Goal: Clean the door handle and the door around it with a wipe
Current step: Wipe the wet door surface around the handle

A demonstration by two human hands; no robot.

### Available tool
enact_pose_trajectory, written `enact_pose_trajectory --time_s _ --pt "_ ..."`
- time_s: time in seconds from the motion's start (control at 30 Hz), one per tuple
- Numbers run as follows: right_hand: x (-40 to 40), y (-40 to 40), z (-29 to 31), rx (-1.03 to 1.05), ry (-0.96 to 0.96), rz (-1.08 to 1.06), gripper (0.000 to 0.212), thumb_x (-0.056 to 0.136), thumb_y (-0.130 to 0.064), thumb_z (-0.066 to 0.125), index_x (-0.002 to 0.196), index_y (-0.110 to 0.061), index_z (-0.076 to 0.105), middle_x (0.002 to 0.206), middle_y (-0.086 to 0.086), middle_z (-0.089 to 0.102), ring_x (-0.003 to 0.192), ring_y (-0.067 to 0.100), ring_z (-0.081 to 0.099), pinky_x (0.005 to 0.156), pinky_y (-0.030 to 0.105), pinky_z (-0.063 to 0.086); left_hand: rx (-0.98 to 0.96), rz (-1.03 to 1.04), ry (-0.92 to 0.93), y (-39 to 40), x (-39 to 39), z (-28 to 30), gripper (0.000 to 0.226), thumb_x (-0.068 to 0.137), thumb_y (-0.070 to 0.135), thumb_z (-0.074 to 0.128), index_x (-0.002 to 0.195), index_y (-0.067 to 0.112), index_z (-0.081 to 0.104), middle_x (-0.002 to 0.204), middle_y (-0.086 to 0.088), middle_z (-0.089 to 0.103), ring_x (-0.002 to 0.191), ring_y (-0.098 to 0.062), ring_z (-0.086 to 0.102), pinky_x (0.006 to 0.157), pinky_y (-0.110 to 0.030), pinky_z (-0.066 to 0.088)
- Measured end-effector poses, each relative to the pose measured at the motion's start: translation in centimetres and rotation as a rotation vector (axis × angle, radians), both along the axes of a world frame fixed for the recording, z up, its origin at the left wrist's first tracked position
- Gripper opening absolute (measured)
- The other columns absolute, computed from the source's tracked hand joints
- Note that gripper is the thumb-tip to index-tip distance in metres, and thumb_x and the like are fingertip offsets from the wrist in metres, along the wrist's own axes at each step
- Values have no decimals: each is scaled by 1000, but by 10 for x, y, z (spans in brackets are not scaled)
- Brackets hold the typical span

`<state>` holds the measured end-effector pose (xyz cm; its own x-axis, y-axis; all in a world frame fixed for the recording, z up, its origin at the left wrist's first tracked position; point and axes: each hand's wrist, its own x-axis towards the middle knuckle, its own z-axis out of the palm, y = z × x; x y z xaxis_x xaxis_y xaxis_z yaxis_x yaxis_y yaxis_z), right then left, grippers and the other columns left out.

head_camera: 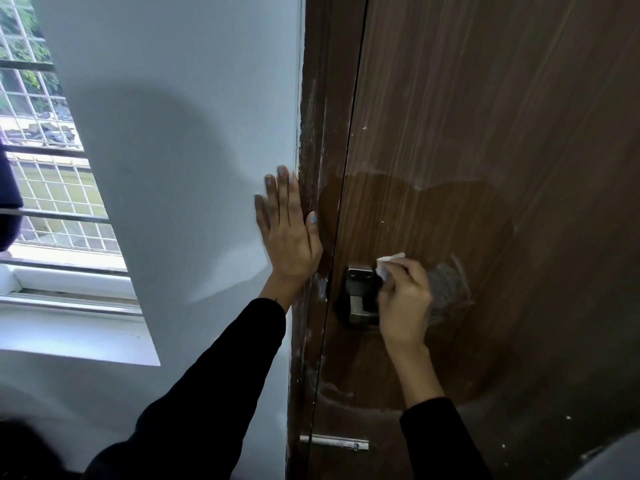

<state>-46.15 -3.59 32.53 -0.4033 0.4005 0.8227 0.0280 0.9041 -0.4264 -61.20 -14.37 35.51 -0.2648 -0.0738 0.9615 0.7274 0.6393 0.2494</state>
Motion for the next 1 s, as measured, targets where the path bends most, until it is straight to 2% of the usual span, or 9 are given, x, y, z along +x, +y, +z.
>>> enact_pose_trajectory --time_s 0.13,0.3,0.43,0.57,0.6,0.7,0.77,0.87,1.0 --pt "9 11 5 -157 139 -105 21 78 7 58 96 2 68 100 18 62 92 27 62 94 7 33 3 1 -11 0 -1 -1 57 99 31 26 150 9 16 156 -14 23 149 -19 2 122 -41 1" --pt "-8 -17 15 -62 138 36 25 78 13 60 100 3 68 103 19 61 94 26 61 89 28 48 -64 -13 -2 -10 -3 -5 57 100 33 23 152 12 11 157 -13 22 149 -19 1 122 -39 1" --pt "-14 -10 29 -143 309 -12 24 82 12 57 102 5 67 104 22 61 97 30 61 88 30 49 -104 2 28 -15 -4 -7 57 100 32 23 151 10 12 156 -13 22 149 -19 1 122 -39 3" --pt "-29 -24 39 17 253 70 29 83 9 60 111 5 64 110 21 59 104 19 48 97 11 36 -112 6 13 -14 -4 -9 58 99 33 24 151 9 15 156 -13 22 149 -19 1 121 -40 3" --pt "-30 -27 35 62 212 95 28 82 8 62 109 5 65 109 21 61 102 19 48 95 11 38 -116 7 16 -14 -5 -10 58 99 33 24 150 9 16 156 -13 22 149 -20 2 121 -41 3" --pt "-21 -19 27 71 180 78 22 78 10 65 99 4 69 101 18 65 91 28 58 83 27 50 -110 2 21 -14 -7 -8 58 98 32 25 150 8 16 156 -13 21 149 -20 2 121 -41 3" --pt "-16 -10 32 -19 256 19 21 78 11 63 97 4 69 98 20 64 89 31 60 86 21 46 -100 -3 23 -13 -6 -8 59 97 31 27 150 9 15 156 -12 22 149 -19 2 121 -40 3" --pt "-23 -20 47 -24 255 5 29 82 12 55 109 7 64 109 24 61 101 29 56 98 16 35 -88 -35 28 -15 -6 -9 58 97 30 26 150 10 16 156 -12 26 149 -18 4 121 -39 4" --pt "-40 -65 32 133 44 79 40 87 3 38 123 11 51 124 28 54 117 30 49 103 29 38 -99 -31 55 -18 -8 -9 56 97 27 27 149 8 21 155 -11 29 149 -19 7 122 -39 6"
